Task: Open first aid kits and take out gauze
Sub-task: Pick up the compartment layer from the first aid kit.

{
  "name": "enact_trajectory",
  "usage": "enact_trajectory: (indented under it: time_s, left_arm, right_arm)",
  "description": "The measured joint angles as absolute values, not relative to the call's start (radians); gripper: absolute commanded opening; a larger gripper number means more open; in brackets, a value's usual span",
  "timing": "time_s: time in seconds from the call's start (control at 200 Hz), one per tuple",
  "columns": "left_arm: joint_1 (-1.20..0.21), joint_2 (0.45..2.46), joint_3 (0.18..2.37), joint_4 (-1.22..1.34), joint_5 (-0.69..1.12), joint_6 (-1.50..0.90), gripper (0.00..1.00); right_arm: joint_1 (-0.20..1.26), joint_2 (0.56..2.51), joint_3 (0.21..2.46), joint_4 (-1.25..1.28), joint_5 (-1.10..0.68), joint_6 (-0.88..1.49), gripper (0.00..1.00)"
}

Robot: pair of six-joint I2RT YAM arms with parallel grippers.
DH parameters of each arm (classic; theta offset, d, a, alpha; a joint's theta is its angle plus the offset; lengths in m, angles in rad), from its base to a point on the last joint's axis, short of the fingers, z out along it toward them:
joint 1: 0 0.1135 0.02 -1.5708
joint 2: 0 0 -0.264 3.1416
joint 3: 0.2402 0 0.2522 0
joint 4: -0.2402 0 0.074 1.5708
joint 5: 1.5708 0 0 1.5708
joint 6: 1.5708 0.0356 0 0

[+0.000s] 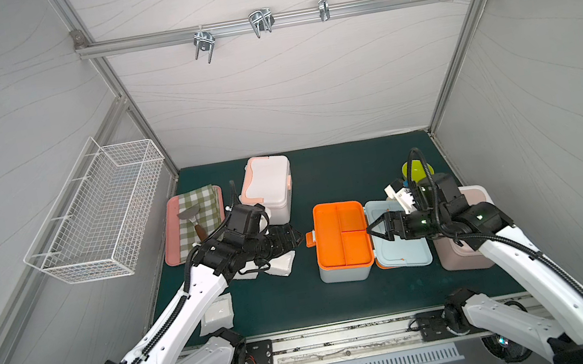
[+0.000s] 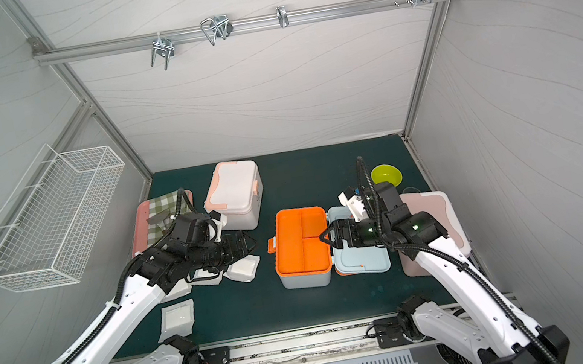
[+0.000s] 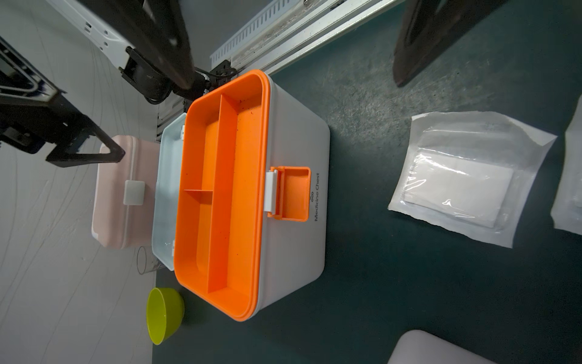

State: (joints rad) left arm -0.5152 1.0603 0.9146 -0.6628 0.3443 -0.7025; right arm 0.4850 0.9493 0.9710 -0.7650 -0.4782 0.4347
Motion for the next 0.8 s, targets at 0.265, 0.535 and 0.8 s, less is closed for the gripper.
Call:
enact_trajectory:
  time_s: [0.265,0.535,0.8]
  left_arm:
    - [-0.611,1.117,0.856,-0.540,0.347,-0.740,0.99]
    - [-0.700,1.176,0.841,-0.449,0.347,-0.772,0.99]
    - [-0.840,1.238,0.841,-0.384,0.321,-0.815,0.98]
  right_arm:
    - [0.684,1.142,1.114,-0.778,-0.280,0.416,0.79]
    - [0.690,1.271,1.194,-0.812,-0.119,0.397,0.79]
    - [0.690,1.323,1.211,-0.824,-0.081,0.391,0.79]
